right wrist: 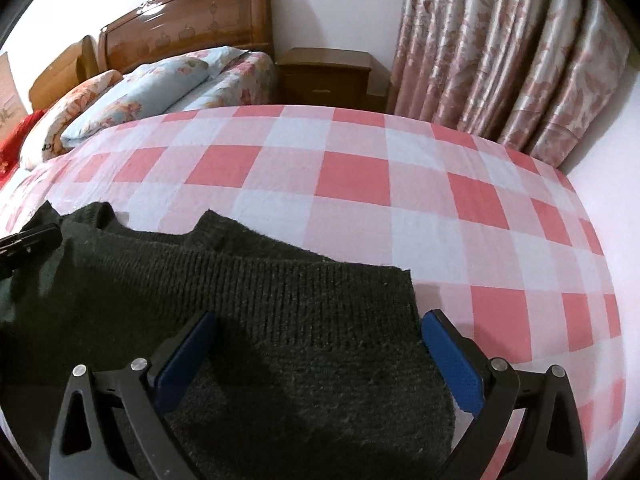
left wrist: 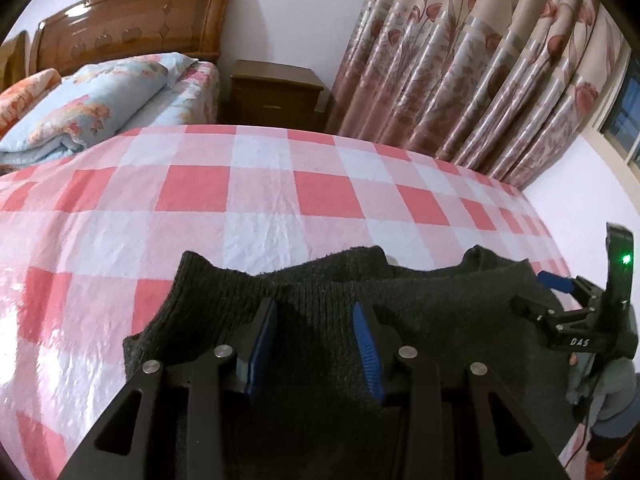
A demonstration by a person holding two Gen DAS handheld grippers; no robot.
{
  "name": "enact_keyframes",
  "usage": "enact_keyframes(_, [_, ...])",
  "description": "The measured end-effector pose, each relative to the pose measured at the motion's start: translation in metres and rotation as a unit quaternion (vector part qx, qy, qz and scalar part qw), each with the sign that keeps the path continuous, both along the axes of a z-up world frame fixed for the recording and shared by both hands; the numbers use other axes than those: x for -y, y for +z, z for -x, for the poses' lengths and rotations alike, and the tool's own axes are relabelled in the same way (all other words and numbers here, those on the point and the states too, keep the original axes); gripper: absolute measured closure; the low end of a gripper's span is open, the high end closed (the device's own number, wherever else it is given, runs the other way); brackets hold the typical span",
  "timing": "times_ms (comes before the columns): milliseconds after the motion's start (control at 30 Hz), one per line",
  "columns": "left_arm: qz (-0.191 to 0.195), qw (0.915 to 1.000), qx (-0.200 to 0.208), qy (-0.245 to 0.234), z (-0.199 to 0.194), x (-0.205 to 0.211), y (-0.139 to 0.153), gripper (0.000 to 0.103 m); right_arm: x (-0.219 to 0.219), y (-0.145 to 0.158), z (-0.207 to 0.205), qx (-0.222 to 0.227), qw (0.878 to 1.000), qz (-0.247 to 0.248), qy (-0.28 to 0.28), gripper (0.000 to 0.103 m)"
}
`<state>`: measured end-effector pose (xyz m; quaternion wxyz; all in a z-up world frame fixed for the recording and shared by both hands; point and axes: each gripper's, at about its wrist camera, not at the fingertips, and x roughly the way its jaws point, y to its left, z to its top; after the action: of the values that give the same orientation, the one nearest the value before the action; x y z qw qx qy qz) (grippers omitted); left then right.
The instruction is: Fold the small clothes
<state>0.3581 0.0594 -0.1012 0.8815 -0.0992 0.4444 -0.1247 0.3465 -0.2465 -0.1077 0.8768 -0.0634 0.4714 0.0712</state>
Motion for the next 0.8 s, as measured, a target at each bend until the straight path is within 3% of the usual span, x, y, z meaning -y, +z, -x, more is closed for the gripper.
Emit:
enact_keyframes(167, [0.019, 0.9998, -0.003, 0.008, 0.000, -0.009, 0.001, 0.063, -0.007, 0.012, 0.013, 0.019, 1.000, 0.005, 0.012, 0.000])
enact_keyframes(200, [0.001, 0.9998, 0.001, 0.019, 0.004, -0.008, 0.005, 0.064, -0.012, 0.017, 0.020, 0.029, 0.999, 0.018, 0.006, 0.000])
enact_keyframes(267, [-0.090, 0.9941, 0.040, 0.043, 0.026, 0.007, 0.019, 0.068, -0.031, 0.034, 0.047, 0.054, 0.998, 0.021, 0.033, 0.000])
enact_keyframes(300, [-0.117, 0.9905, 0.058, 0.042, 0.039, 0.016, 0.025, 0.068, -0.043, 0.040, 0.061, 0.066, 0.996, 0.020, 0.055, 0.000])
enact_keyframes(367, [-0.113, 0.9911, 0.068, 0.014, 0.065, 0.034, 0.027, 0.065, -0.070, 0.042, 0.086, 0.076, 0.991, 0.027, 0.103, 0.000])
enact_keyframes(467, [-0.133, 0.9899, 0.048, -0.010, 0.090, 0.057, 0.008, 0.064, -0.101, 0.019, 0.105, 0.041, 0.987, 0.026, 0.154, 0.000])
enact_keyframes(500, [-0.148, 0.9856, 0.082, -0.002, 0.101, 0.059, 0.007, 0.062, -0.106, 0.007, 0.107, 0.024, 0.986, 0.029, 0.164, 0.000])
enact_keyframes(600, [-0.155, 0.9830, 0.097, -0.009, 0.116, 0.047, 0.008, 0.055, -0.088, 0.002, 0.116, 0.034, 0.988, -0.010, 0.153, 0.000])
enact_keyframes(800, [-0.140, 0.9849, 0.101, 0.015, 0.155, -0.011, 0.005, 0.054, -0.029, 0.006, 0.138, 0.034, 0.994, -0.009, 0.105, 0.000])
